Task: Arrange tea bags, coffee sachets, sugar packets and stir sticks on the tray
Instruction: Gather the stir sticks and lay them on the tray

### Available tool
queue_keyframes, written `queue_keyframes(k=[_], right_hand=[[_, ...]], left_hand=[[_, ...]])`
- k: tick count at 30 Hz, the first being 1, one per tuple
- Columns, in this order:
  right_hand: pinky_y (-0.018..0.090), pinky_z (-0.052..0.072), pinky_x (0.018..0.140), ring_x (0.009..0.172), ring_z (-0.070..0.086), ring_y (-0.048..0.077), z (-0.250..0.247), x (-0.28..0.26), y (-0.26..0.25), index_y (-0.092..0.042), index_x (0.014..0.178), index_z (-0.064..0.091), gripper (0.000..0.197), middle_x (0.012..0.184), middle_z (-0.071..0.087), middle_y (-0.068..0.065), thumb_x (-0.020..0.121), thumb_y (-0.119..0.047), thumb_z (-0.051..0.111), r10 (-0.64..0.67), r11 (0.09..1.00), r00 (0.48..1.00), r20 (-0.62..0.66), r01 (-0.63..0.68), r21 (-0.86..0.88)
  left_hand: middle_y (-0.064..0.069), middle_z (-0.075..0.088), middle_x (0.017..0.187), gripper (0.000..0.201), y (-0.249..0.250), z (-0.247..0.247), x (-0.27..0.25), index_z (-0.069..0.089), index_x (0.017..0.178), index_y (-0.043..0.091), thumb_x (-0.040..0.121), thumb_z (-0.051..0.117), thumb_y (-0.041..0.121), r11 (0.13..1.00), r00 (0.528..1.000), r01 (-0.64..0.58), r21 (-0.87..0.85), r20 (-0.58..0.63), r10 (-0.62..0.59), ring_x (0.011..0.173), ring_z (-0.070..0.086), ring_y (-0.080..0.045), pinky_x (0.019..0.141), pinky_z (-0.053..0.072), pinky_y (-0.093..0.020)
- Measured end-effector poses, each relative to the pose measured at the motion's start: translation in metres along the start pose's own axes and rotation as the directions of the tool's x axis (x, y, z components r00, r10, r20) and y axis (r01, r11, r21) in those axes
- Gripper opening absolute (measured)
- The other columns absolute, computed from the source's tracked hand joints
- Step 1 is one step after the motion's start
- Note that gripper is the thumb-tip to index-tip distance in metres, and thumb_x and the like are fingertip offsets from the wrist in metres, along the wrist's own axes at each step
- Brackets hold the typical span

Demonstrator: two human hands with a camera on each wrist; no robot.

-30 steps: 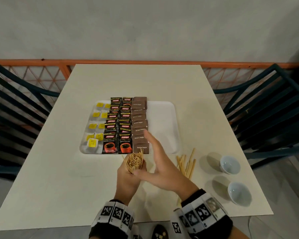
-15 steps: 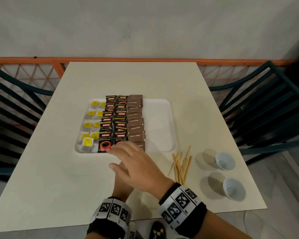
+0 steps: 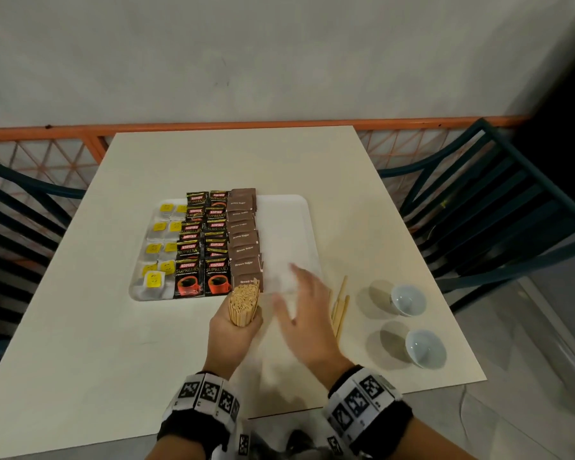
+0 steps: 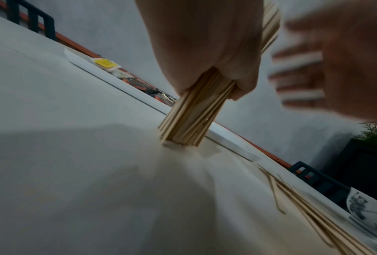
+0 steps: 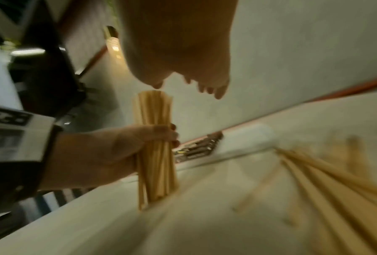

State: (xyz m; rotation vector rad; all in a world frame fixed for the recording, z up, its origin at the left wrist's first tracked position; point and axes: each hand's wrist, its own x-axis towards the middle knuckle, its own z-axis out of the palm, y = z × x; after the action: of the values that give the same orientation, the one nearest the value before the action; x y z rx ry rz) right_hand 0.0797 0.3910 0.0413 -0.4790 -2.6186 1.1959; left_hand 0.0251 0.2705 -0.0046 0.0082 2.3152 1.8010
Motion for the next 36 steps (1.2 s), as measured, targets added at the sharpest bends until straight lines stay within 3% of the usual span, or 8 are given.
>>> queue_keyframes(k=[5, 11, 14, 17, 21, 24, 30, 36], right_hand=[[0.043, 0.035, 0.1, 0.125, 0.033, 0.032, -0.009, 0.003, 0.058, -0.005, 0.139, 0.019, 0.084, 0.135, 0.033, 0.016, 0.081, -0.054, 0.056, 0.636, 0.724, 0.767, -0.081, -0.63, -0.281], [0.033, 0.043, 0.087, 0.108, 0.048, 0.028, -0.005, 0.011, 0.074, 0.002, 0.119, 0.041, 0.046, 0.118, 0.046, 0.015, 0.088, -0.029, 0.055, 0.597, 0.75, 0.802, -0.028, -0.57, -0.334], [0.028, 0.04, 0.062, 0.074, 0.047, 0.024, -0.006, 0.016, 0.084, -0.004, 0.08, 0.049, 0.009, 0.087, 0.051, 0.014, 0.08, -0.012, 0.051, 0.583, 0.792, 0.812, 0.013, -0.564, -0.234], [0.024, 0.032, 0.05, 0.067, 0.043, 0.022, -0.003, 0.016, 0.092, -0.013, 0.058, 0.031, 0.03, 0.075, 0.046, 0.011, 0.081, -0.011, 0.05, 0.568, 0.802, 0.822, 0.028, -0.546, -0.241], [0.033, 0.045, 0.078, 0.085, 0.05, 0.026, -0.005, 0.013, 0.082, -0.005, 0.077, 0.046, 0.015, 0.069, 0.038, 0.0, 0.09, -0.009, 0.042, 0.554, 0.794, 0.831, 0.041, -0.513, -0.326], [0.028, 0.045, 0.091, 0.109, 0.054, 0.024, -0.004, 0.012, 0.077, 0.001, 0.116, 0.047, 0.026, 0.111, 0.053, 0.009, 0.094, -0.011, 0.038, 0.546, 0.778, 0.837, 0.047, -0.485, -0.398], [0.028, 0.05, 0.08, 0.103, 0.057, 0.022, 0.006, 0.003, 0.072, -0.002, 0.113, 0.043, 0.019, 0.113, 0.052, 0.012, 0.095, -0.009, 0.041, 0.525, 0.709, 0.845, -0.098, -0.498, -0.499], [0.026, 0.043, 0.035, 0.045, 0.052, 0.026, 0.01, 0.001, 0.088, 0.001, 0.064, 0.053, 0.04, 0.057, 0.051, 0.014, 0.037, 0.002, 0.083, 0.441, 0.82, 0.896, -0.046, -0.423, -0.386]], left_hand=[[-0.002, 0.064, 0.078, 0.016, 0.007, -0.004, -0.007, 0.061, 0.096, 0.014, 0.082, 0.066, 0.007, 0.999, 1.0, -0.007, -0.037, -0.005, 0.007, 0.067, 0.058, -0.015, 0.052, 0.048, -0.009], [0.002, 0.063, 0.081, 0.011, 0.014, -0.009, -0.01, 0.061, 0.088, 0.019, 0.083, 0.065, 0.01, 0.998, 0.999, 0.031, -0.063, -0.018, -0.032, 0.075, 0.059, -0.01, 0.062, 0.043, -0.016], [0.001, 0.063, 0.081, 0.014, 0.017, -0.012, -0.01, 0.059, 0.083, 0.023, 0.084, 0.065, 0.012, 0.996, 0.998, 0.051, -0.07, -0.02, -0.052, 0.075, 0.058, -0.012, 0.061, 0.043, -0.019], [-0.002, 0.064, 0.082, 0.008, 0.021, -0.013, -0.008, 0.061, 0.089, 0.016, 0.084, 0.065, 0.011, 0.993, 0.997, 0.071, -0.092, -0.003, -0.072, 0.076, 0.058, -0.013, 0.062, 0.043, -0.021], [-0.004, 0.063, 0.086, 0.009, 0.029, -0.012, -0.007, 0.061, 0.09, 0.016, 0.085, 0.064, 0.009, 0.98, 0.991, 0.128, -0.152, 0.053, -0.121, 0.079, 0.058, -0.014, 0.065, 0.044, -0.024], [-0.005, 0.063, 0.089, 0.011, 0.033, -0.009, -0.006, 0.061, 0.093, 0.014, 0.083, 0.065, 0.01, 0.973, 0.984, 0.165, -0.162, 0.101, -0.15, 0.084, 0.058, -0.016, 0.067, 0.044, -0.025], [-0.006, 0.062, 0.089, 0.011, 0.041, -0.005, -0.009, 0.061, 0.092, 0.015, 0.084, 0.064, 0.009, 0.962, 0.973, 0.207, -0.178, 0.136, -0.185, 0.083, 0.057, -0.017, 0.066, 0.044, -0.026], [-0.006, 0.062, 0.09, 0.01, 0.046, -0.001, -0.012, 0.061, 0.09, 0.017, 0.085, 0.063, 0.008, 0.964, 0.969, 0.209, -0.166, 0.169, -0.181, 0.084, 0.057, -0.017, 0.064, 0.042, -0.025]])
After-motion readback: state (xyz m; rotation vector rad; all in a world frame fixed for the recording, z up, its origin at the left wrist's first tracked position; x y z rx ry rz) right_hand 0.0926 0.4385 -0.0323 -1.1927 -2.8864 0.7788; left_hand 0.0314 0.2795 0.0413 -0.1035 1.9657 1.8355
